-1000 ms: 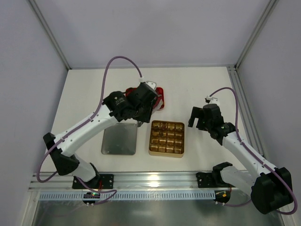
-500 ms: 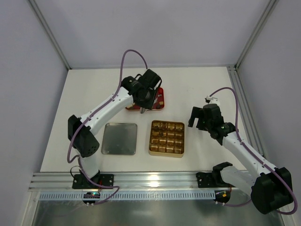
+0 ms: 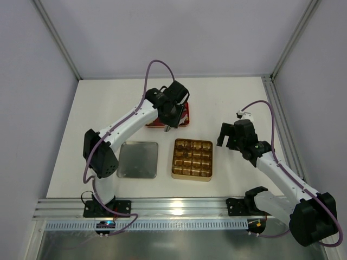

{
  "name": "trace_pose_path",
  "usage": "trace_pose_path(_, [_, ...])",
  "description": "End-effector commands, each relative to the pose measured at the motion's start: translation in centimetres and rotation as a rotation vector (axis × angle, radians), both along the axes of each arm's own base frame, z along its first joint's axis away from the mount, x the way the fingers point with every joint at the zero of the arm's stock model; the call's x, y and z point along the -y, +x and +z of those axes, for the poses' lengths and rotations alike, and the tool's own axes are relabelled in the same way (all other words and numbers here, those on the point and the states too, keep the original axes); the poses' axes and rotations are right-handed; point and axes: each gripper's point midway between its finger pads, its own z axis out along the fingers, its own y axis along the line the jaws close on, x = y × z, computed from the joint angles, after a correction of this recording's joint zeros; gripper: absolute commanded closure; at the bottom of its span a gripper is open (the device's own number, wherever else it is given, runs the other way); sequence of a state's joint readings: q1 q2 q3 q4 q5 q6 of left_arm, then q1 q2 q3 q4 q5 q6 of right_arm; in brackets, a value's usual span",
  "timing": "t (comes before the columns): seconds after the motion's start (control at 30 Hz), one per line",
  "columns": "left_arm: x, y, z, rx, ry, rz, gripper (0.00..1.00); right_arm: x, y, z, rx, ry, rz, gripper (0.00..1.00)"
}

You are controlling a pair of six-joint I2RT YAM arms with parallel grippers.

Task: Pack the chocolate

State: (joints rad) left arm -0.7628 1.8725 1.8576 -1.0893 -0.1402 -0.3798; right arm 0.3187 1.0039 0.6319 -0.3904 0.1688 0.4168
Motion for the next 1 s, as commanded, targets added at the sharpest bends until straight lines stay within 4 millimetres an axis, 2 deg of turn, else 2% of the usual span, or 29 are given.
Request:
trace_pose_path(0.0, [1.4, 1.2, 1.2, 0.044, -0.049, -0.029, 0.62, 0.1, 0.4, 0.9, 0.033, -0.005, 0.002, 0.00])
trace_pose_path(0.27, [1.5, 1.4, 0.6, 0.039, -0.037, -0.032, 0.62, 0.2, 0.3, 1.0, 0.035, -0.005, -0.001, 0.00])
trace_pose_path(0.63, [2.2, 3.1, 0.5, 0.054, -0.030, -0.032, 0.62, 0.5, 0.2, 1.2, 0.038, -0.020, -0.006, 0.00])
trace_pose_path(0.97, [2.1, 3.6, -0.7, 0.036, -0.005, -0.029, 0.63, 0.6, 0.1, 1.2, 0.036, -0.024, -0.007, 0.00])
